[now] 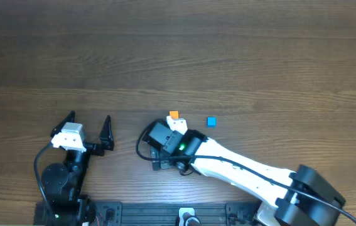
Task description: Stack Cubes
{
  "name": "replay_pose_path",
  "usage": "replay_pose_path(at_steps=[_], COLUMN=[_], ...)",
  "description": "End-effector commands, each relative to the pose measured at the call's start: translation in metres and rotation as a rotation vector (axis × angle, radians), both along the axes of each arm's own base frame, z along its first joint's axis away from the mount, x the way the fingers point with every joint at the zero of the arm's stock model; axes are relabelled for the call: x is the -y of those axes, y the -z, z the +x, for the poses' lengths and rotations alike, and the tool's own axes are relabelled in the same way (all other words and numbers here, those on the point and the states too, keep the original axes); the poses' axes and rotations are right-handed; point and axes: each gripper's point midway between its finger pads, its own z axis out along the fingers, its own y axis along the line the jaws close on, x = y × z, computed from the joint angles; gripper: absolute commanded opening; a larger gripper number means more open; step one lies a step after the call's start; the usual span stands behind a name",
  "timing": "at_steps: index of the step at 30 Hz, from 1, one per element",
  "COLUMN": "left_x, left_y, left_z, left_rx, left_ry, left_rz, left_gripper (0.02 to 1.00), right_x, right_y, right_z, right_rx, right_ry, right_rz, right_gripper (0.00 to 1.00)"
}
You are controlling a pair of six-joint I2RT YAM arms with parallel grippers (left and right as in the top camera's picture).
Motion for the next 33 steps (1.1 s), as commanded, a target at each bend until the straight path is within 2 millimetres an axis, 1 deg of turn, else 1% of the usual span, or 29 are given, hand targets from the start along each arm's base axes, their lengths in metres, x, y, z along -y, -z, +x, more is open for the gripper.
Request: replay_pose_path(at_steps=[1, 6, 11, 13, 18, 33], left_x=[0.0, 0.0, 0.0, 0.0, 0.0, 0.0], left_y=[0.002, 0.002, 0.002, 0.002, 0.002, 0.002], left_z=[0.0, 0.0, 0.0, 0.0, 0.0, 0.0], left_rx=[0.002, 0.002, 0.002, 0.002, 0.002, 0.002], left_ry=[0.002, 0.002, 0.002, 0.002, 0.002, 0.002], left_rz=[0.014, 0.014, 0.014, 0.014, 0.014, 0.014], left_gripper=[1.0, 1.0, 1.0, 1.0, 1.0, 1.0], right_x=[0.0, 0.0, 0.003, 0.005, 0.004, -0.003], right_y=[0.013, 0.023, 0.031, 0.034, 0.035, 0.043], right_z=[0.001, -0.003, -0.004, -0.002, -0.002, 0.002], right_rx=[-0.005, -0.023, -0.033, -0.027, -0.025, -0.019], right_ry=[0.089, 0.107, 0.145, 0.175, 0.177, 0.174], right_rz=[-0.048, -0.074, -0.101, -0.112, -0.115, -0.101], right_gripper=[0.991, 0.993, 0.967, 0.952, 0.932, 0.728])
